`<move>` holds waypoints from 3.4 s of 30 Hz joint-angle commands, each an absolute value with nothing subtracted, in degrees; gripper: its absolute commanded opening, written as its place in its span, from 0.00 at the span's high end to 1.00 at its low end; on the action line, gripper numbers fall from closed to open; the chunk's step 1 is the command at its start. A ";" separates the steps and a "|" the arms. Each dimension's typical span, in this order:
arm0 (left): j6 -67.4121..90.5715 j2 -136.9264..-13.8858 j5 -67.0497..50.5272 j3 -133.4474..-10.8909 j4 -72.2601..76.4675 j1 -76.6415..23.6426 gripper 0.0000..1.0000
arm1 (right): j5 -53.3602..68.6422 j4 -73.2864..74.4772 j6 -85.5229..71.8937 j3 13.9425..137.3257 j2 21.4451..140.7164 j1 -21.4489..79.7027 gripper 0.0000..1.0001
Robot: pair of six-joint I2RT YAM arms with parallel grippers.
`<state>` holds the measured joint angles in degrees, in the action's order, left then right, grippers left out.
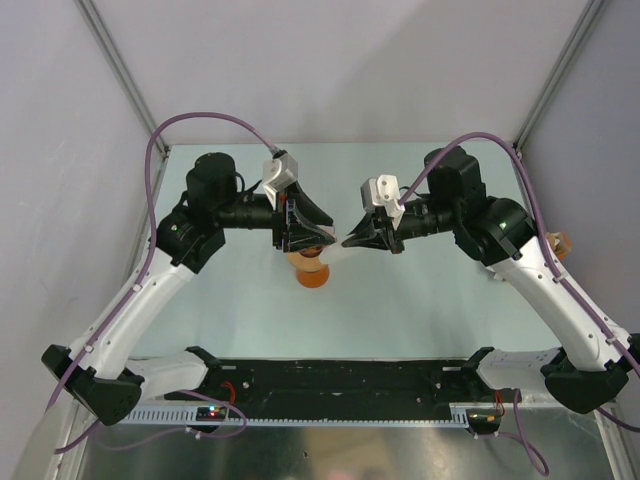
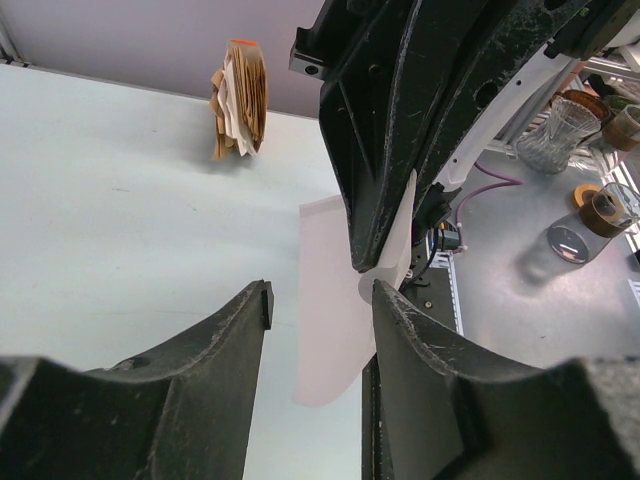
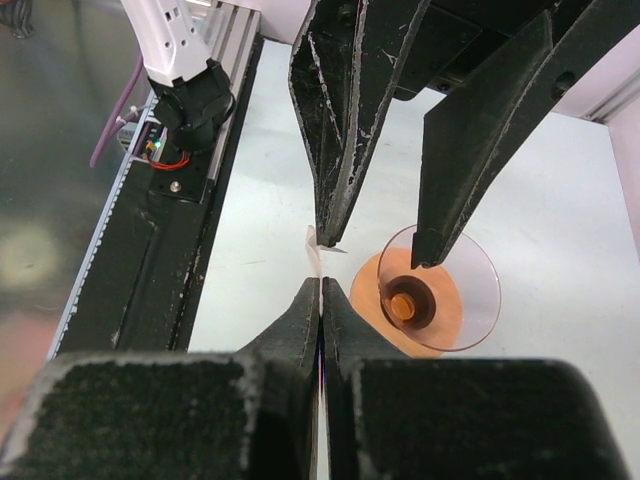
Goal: Place the coffee filter in the dripper
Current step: Place the coffee filter in the coffee dripper.
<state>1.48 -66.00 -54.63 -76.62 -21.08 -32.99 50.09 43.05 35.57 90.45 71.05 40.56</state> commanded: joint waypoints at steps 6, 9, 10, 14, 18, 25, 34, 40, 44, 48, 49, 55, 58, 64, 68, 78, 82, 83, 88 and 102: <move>1.03 -64.10 -53.89 -76.42 -19.50 -33.36 0.47 | 49.49 43.29 33.78 92.35 71.27 40.30 1.00; 0.97 -63.76 -53.14 -76.25 -19.51 -33.46 0.46 | 49.34 43.48 33.26 92.40 71.56 40.14 1.00; 0.97 -63.65 -52.94 -76.18 -19.51 -33.47 0.45 | 49.32 43.54 33.15 92.43 71.69 40.11 1.00; 1.03 -63.47 -52.48 -76.00 -19.47 -33.44 0.44 | 49.48 43.39 32.50 92.53 71.99 39.98 1.00; 1.13 -63.54 -51.98 -75.82 -19.45 -33.70 0.44 | 49.79 43.04 31.83 92.78 72.16 39.86 1.00; 1.67 -63.96 -51.34 -75.52 -19.46 -33.98 0.45 | 50.51 42.64 31.85 93.12 71.97 39.66 1.00; 1.39 -64.08 -51.15 -75.81 -19.46 -34.82 0.45 | 49.32 43.68 31.56 93.69 71.93 39.64 1.00; 1.42 -64.03 -50.65 -75.63 -19.50 -35.20 0.47 | 48.27 43.73 30.24 94.03 72.01 39.73 1.00; 1.17 -63.88 -50.42 -75.48 -19.69 -35.24 0.51 | 47.88 43.77 29.93 94.00 71.75 39.78 1.00; 0.97 -64.05 -50.85 -75.69 -19.81 -35.31 0.57 | 47.50 44.03 29.86 94.29 71.89 40.03 1.00; 0.97 -64.19 -50.92 -75.82 -19.79 -35.32 0.58 | 47.75 43.99 30.00 94.34 71.76 40.01 1.00; 0.95 -64.69 -51.15 -75.95 -19.93 -35.34 0.62 | 49.20 43.25 30.00 94.21 71.34 39.94 1.00; 0.58 -64.86 -50.90 -75.86 -20.29 -35.33 0.61 | 49.75 42.98 29.74 94.28 71.29 39.78 1.00; 0.10 -65.13 -50.82 -75.80 -21.00 -35.16 0.61 | 50.63 42.82 29.64 94.39 71.04 39.35 1.00; -1.42 -65.13 -51.82 -75.86 -21.02 -34.75 0.60 | 50.45 43.17 30.19 94.33 71.11 39.17 1.00; -1.64 -65.59 -53.63 -76.23 -21.08 -34.02 0.56 | 49.66 43.18 30.92 94.25 71.44 38.58 1.00; -1.35 -65.96 -53.08 -76.21 -21.07 -34.05 0.57 | 50.36 42.10 30.12 94.26 71.40 38.51 1.00; -1.33 -65.98 -52.86 -76.12 -21.08 -34.03 0.57 | 50.49 41.92 29.87 94.33 71.43 38.50 1.00; -1.51 -65.84 -51.91 -75.52 -21.24 -34.09 0.56 | 51.26 41.38 28.97 94.55 71.29 38.25 1.00; -3.89 -65.44 -50.83 -73.82 -21.32 -34.10 0.52 | 54.33 40.46 26.92 95.28 71.31 36.49 1.00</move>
<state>-1.61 -66.00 -51.77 -73.93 -21.74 -34.33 51.44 43.24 28.51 92.62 72.12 37.10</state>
